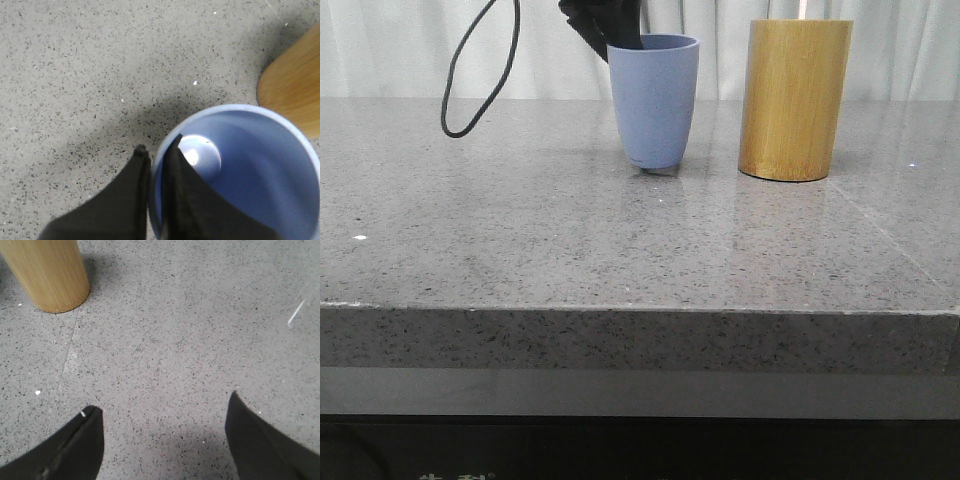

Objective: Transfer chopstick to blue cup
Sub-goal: 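Grip the blue cup rim and slide it toward the bamboo holder, then release the blue cup and lift the left gripper away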

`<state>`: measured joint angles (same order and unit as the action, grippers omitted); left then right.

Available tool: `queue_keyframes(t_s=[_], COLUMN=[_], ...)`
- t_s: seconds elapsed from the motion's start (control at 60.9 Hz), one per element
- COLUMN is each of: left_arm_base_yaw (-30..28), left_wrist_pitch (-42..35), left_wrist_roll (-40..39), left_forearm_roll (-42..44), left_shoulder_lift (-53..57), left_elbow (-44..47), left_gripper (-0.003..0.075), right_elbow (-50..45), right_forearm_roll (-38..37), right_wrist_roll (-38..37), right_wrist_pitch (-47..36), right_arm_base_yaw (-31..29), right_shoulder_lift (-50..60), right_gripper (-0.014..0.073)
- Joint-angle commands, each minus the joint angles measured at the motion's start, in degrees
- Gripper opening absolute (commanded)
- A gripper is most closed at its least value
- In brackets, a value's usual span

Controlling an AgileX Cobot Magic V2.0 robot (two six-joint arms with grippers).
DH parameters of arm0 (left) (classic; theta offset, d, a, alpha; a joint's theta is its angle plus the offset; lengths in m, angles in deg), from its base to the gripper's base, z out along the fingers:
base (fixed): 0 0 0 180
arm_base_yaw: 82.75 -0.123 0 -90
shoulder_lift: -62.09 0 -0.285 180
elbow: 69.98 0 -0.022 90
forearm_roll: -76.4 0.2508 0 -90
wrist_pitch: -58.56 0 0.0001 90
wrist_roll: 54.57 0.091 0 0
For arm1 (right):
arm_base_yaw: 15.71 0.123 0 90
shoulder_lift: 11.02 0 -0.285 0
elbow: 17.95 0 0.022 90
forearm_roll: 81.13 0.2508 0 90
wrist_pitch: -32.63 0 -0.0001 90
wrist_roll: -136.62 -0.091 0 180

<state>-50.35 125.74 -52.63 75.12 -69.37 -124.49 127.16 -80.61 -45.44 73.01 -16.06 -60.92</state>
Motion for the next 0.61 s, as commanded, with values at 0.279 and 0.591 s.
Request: queue_keyframes(t_s=[0.279,0.591], left_arm_base_yaw=[0.45,0.45], left_wrist_pitch=[-0.93,-0.70], left_wrist_roll=[-0.11,-0.11], left_forearm_roll=[-0.69,-0.69], left_shoulder_lift=[3.46,3.46], left_elbow=[-2.10,-3.43], left_gripper=[0.0153,0.0349], right_elbow=[1.94,1.94], right_forearm_roll=[0.10,0.10], right_wrist_roll=[0.74,0.74], right_wrist_pitch=[-3.68,-3.56], right_arm_base_yaw=[-0.41,-0.41], right_shoulder_lift=[0.00,0.00], right_gripper=[0.0526,0.0526])
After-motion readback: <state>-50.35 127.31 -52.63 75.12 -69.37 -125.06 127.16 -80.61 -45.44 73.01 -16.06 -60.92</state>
